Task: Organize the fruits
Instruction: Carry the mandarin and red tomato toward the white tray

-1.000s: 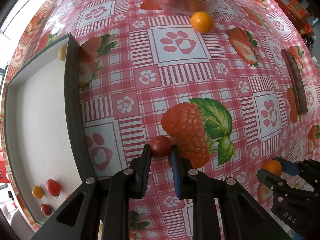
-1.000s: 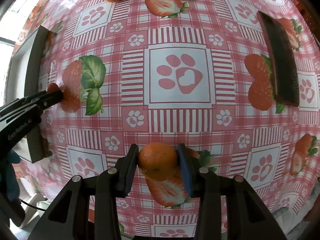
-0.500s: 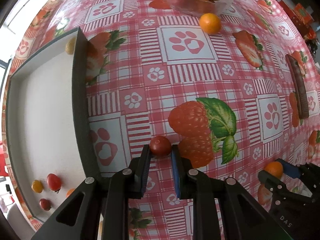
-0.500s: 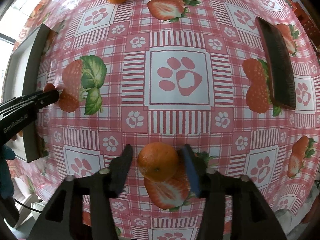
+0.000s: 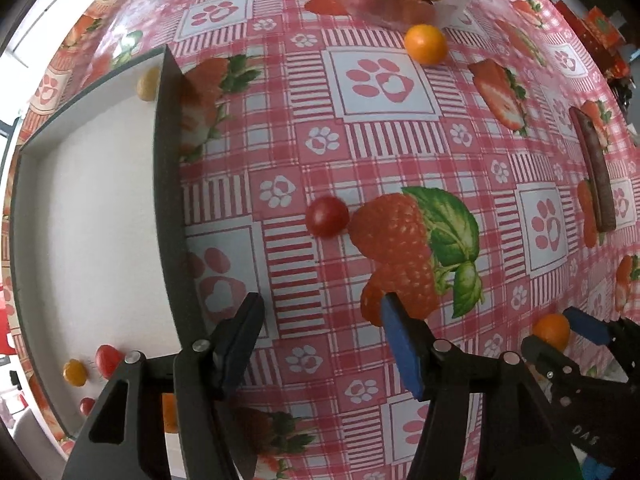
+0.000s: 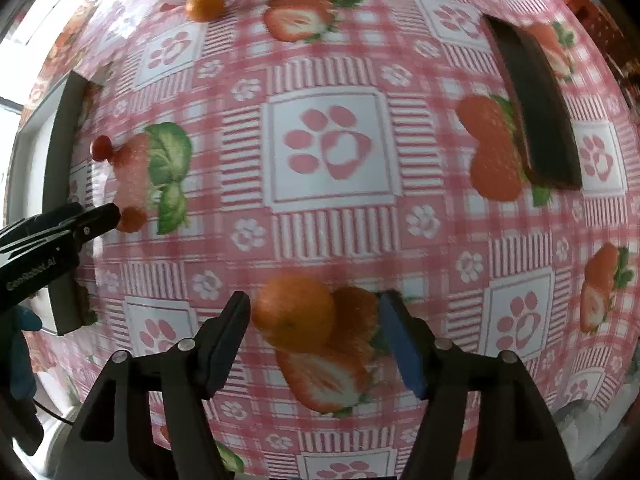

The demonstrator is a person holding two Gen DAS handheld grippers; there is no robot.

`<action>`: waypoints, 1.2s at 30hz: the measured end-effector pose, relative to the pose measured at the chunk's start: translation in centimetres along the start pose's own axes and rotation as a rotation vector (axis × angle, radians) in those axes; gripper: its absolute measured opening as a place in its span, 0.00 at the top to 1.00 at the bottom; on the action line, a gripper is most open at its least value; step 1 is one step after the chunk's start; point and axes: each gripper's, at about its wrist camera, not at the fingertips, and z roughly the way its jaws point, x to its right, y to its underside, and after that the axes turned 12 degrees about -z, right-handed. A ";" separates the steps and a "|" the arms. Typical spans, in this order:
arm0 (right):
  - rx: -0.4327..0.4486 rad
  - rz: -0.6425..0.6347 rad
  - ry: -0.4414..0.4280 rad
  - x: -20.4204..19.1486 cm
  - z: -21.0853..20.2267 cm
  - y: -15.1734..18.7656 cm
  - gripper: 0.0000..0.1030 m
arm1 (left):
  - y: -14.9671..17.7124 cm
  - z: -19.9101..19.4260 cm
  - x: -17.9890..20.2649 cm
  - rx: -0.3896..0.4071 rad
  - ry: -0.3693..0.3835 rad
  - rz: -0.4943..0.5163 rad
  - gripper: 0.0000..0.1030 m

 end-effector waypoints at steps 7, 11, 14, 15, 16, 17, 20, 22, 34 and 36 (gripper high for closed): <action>0.008 0.044 -0.040 2.1 -0.1 1.4 0.24 | 0.3 0.5 0.4 -0.002 -0.010 0.018 0.40; 0.004 0.030 -0.038 1.8 0.4 1.0 0.24 | -0.7 -0.3 0.3 0.016 0.008 -0.006 0.40; 0.004 0.008 -0.037 0.8 0.4 0.3 0.28 | -1.7 -0.7 -0.1 0.019 0.015 -0.009 0.40; 0.000 -0.005 -0.021 0.2 0.4 -0.3 0.31 | -2.3 -0.7 0.1 0.023 0.018 -0.010 0.40; -0.008 -0.024 0.006 -0.1 0.5 -0.4 0.34 | -2.7 -0.8 0.2 0.027 0.020 -0.009 0.40; -0.016 -0.038 0.030 -0.3 0.6 -0.5 0.39 | -3.0 -0.9 0.4 0.031 0.020 -0.008 0.40; -0.019 -0.074 0.084 -0.8 0.7 -0.5 0.51 | -4.1 -0.8 0.6 0.035 0.007 -0.007 0.40; -0.012 -0.072 0.078 -0.8 0.6 -0.4 0.54 | -5.1 -0.6 0.5 0.028 0.000 -0.021 0.40; -0.009 -0.058 0.044 0.3 0.7 -0.2 0.53 | -8.1 0.7 2.5 0.026 -0.031 -0.015 0.40; -0.012 -0.060 0.042 0.3 0.8 -0.2 0.52 | -8.4 1.3 3.4 0.020 -0.037 -0.010 0.40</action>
